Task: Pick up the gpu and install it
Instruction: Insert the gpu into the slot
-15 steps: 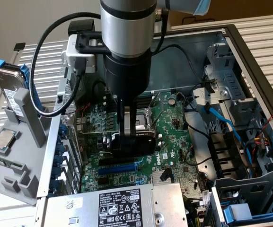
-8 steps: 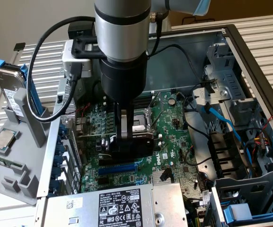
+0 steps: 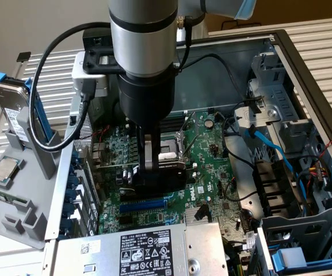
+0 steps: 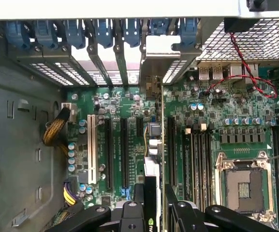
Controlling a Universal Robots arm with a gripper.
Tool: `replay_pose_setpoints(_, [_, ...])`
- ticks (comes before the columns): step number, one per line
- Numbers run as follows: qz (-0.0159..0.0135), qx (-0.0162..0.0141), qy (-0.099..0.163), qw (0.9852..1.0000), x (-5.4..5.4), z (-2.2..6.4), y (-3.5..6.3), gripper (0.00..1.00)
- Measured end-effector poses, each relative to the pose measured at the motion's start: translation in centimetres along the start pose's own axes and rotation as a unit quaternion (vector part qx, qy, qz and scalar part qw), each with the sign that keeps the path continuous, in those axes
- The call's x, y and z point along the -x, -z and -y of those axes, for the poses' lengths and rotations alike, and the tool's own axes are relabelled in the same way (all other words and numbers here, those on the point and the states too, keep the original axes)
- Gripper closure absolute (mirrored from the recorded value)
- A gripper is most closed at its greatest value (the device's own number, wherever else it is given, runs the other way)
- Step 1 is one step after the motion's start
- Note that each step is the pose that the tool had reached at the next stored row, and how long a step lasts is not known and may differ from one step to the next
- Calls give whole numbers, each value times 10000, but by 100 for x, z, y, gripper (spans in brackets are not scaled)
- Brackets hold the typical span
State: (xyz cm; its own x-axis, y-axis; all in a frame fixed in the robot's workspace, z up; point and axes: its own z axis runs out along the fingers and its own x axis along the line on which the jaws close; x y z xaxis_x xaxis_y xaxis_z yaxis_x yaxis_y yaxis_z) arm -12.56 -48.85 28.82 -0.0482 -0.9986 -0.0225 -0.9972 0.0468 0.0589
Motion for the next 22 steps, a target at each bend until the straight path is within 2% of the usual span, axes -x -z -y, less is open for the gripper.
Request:
replay_pose_setpoints(8, [4,-37,-36,10000,24,-11,-14,73])
replay_pose_setpoints(14, [9,-93,-73,9999,23,-28,-23,73])
replay_pose_setpoints(18, [4,-99,-74,9999,22,-45,-32,73])
replay_pose_setpoints(20, [5,-124,-74,9999,21,-65,-47,73])
replay_pose_setpoints(22, [1,-125,-73,9999,21,-66,-50,73])
